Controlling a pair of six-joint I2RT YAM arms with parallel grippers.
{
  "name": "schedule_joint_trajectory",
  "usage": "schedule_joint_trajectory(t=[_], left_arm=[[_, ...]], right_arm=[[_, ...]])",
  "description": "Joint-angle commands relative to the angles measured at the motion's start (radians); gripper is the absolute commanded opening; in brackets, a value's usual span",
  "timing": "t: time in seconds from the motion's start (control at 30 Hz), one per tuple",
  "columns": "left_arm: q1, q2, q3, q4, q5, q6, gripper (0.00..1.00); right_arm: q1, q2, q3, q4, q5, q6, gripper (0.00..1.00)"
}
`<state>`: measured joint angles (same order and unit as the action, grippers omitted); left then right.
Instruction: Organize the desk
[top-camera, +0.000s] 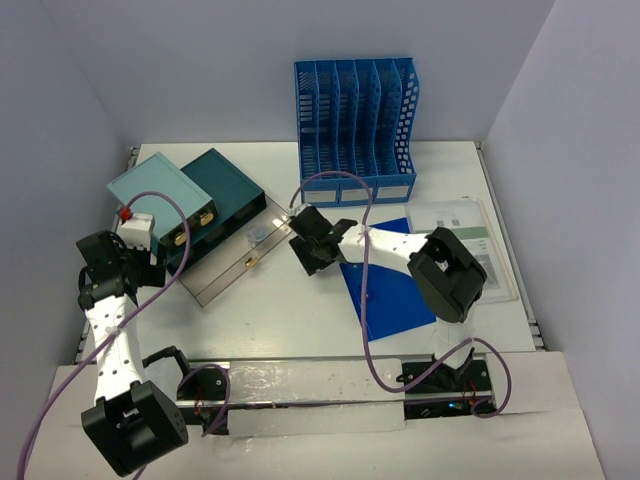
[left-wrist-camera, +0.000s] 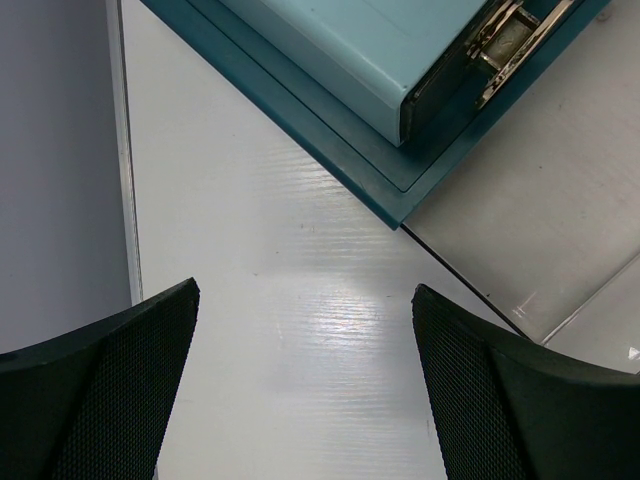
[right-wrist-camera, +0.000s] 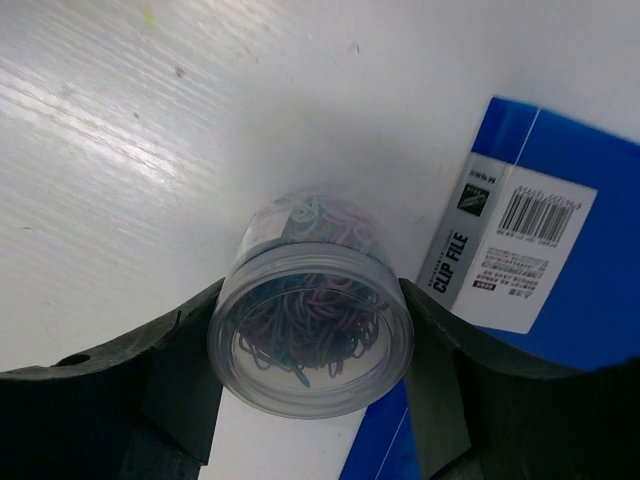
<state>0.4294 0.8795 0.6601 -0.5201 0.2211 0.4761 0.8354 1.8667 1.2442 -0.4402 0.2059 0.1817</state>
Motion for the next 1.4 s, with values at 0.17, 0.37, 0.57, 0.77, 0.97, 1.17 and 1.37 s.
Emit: schedule_joint_trajectory(t=[0.17, 0.37, 0.57, 0.77, 0.97, 1.17, 1.37], left_arm=[[0.008, 0.004, 0.007, 0.032, 0.027, -0.01, 0.94], [0.01, -0.001, 0.004, 0.031, 0.009, -0.017, 0.94], [0.011, -0.002, -0.001, 0.031, 0.009, -0.019, 0.94], [0.012, -0.001, 0.004, 0.029, 0.018, -0.018, 0.94], [0.012, -0.002, 0.003, 0.025, 0.024, -0.017, 0.94], [0.013, 0.001, 0.003, 0.025, 0.021, -0.016, 0.94], [0.014, 0.006, 0.012, 0.023, 0.028, -0.013, 0.94]], right_arm=[[0.176, -0.136, 0.234, 0.171, 0.065, -0.167, 0.22], [0.206, 0.137, 0.589, 0.089, -0.122, -0.162, 0.22], [0.223, 0.395, 0.88, 0.008, -0.176, -0.154, 0.24], [0.223, 0.495, 0.93, -0.008, -0.189, -0.122, 0.36], [0.226, 0.5, 0.89, -0.001, -0.2, -0.115, 0.66], [0.225, 0.475, 0.881, -0.007, -0.189, -0.136, 0.8], [0.226, 0.358, 0.833, 0.002, -0.186, -0.145, 0.82]])
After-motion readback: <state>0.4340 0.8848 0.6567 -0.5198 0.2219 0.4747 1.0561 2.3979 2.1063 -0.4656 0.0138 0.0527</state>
